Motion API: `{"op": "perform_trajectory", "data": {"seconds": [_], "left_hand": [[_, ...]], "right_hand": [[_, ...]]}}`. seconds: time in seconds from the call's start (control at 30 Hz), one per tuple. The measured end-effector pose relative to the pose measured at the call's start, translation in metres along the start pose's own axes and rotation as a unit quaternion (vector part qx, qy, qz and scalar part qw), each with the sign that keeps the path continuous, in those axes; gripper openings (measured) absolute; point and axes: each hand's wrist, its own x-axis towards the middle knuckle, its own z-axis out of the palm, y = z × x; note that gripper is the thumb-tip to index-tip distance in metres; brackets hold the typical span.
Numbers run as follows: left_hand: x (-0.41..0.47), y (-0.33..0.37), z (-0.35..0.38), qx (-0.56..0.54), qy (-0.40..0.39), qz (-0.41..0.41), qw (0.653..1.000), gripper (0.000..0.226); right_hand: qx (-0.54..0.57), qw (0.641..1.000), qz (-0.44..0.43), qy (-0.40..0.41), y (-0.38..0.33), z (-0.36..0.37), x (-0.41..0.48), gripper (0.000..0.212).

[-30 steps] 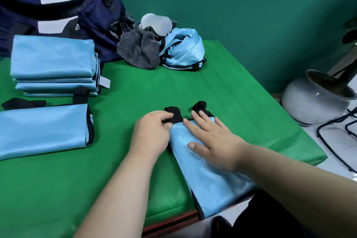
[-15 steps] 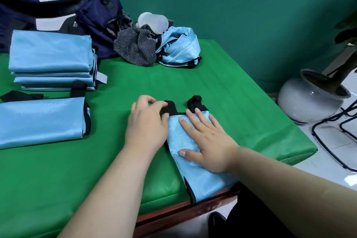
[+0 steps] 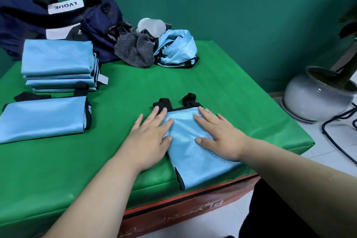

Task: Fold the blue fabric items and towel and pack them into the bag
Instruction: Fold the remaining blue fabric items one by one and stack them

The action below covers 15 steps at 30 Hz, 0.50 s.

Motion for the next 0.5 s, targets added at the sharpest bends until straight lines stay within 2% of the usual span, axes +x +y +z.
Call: {"op": "perform_trajectory", "data": {"seconds": [0.1, 0.17, 0.27, 0.4, 0.5], "left_hand": [[-0.009, 0.008, -0.006, -0.019, -0.018, 0.019, 0.999, 0.089], [-0.017, 0.014, -0.008, -0.002, -0.07, 0.048, 0.996, 0.096], [-0.019, 0.013, -0.005, 0.025, -0.113, 0.059, 0.992, 0.1], [-0.019, 0.008, -0.002, 0.015, -0.104, 0.069, 0.992, 0.101], [-0.026, 0.009, -0.001, -0.031, -0.061, 0.075, 0.995, 0.102]], "right_hand": [[0.014, 1.0, -0.007, 0.017, 0.003, 0.004, 0.002, 0.087], [0.023, 1.0, -0.01, 0.018, 0.004, 0.004, 0.002, 0.093], [0.032, 0.999, -0.012, 0.013, 0.007, 0.003, 0.002, 0.091], [0.05, 0.999, -0.019, 0.008, 0.01, 0.002, 0.003, 0.082], [0.145, 0.989, -0.026, 0.018, 0.015, 0.002, 0.004, 0.07]]}}
